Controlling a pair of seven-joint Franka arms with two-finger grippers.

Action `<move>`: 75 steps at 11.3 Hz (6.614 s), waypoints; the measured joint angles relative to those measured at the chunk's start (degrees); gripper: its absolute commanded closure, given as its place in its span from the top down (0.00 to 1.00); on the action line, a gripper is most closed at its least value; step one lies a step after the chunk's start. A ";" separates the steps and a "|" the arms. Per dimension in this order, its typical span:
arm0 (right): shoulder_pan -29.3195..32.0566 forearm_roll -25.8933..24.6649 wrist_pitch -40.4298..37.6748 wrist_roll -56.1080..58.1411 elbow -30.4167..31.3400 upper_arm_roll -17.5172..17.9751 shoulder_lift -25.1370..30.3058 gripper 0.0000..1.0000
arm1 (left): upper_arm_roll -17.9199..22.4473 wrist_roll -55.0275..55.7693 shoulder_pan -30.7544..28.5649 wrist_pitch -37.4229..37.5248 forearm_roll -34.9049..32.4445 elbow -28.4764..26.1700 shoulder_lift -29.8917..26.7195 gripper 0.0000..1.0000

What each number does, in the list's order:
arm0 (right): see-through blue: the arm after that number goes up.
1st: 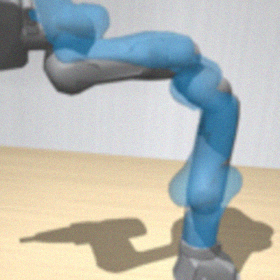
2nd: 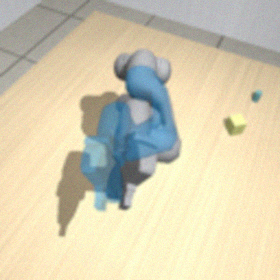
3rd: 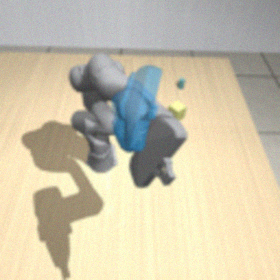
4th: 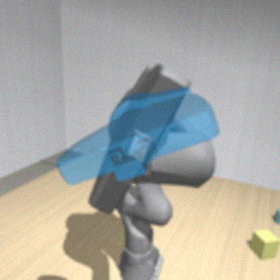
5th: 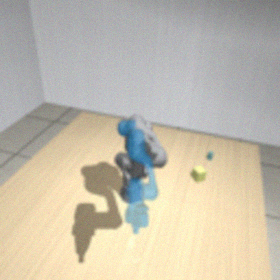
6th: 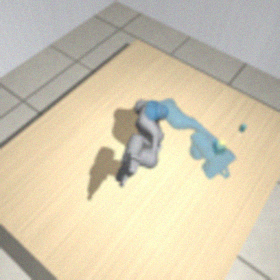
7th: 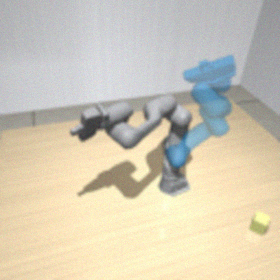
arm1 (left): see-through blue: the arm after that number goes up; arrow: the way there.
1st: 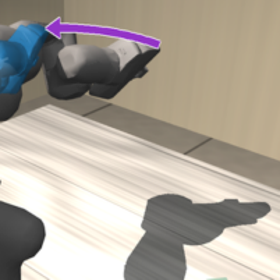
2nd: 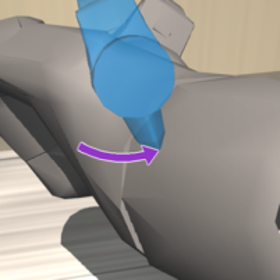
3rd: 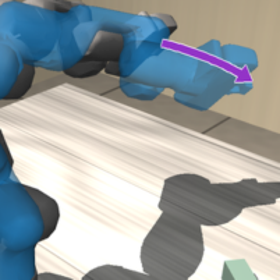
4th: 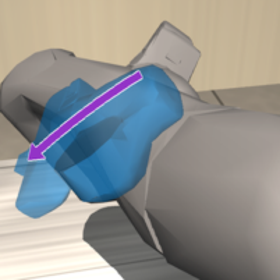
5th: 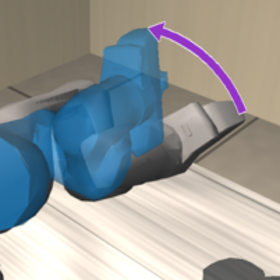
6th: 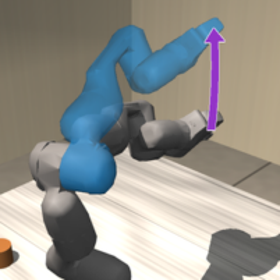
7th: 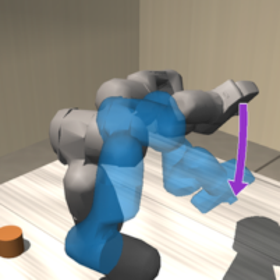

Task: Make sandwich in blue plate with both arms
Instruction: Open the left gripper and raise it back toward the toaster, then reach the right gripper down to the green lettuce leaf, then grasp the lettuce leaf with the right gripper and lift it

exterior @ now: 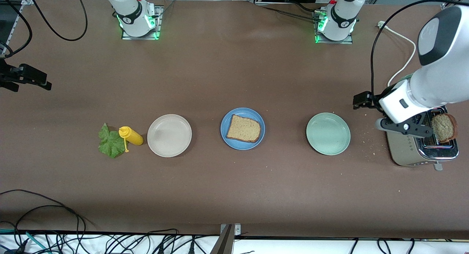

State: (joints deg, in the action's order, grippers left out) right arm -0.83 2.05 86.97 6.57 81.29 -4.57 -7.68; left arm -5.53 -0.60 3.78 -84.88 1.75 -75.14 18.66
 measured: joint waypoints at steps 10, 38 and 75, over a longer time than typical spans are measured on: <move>-0.08 0.26 0.28 0.03 0.27 0.16 -1.77 1.00 | 5.76 0.70 3.81 -9.17 -1.25 -19.96 -17.64 1.00; -1.04 0.23 43.72 6.98 28.76 0.51 -20.78 1.00 | 5.16 0.55 0.37 -8.51 -1.26 -20.78 -19.98 1.00; -1.90 2.44 17.37 2.21 14.61 3.33 -7.44 0.00 | 4.87 0.55 0.77 -7.43 -1.26 -20.30 -20.41 1.00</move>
State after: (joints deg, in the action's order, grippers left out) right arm -2.73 4.49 104.34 8.78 95.90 -1.24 -15.12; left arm -0.66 -0.05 4.55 -92.32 0.50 -95.44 -1.75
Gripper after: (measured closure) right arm 0.982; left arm 0.000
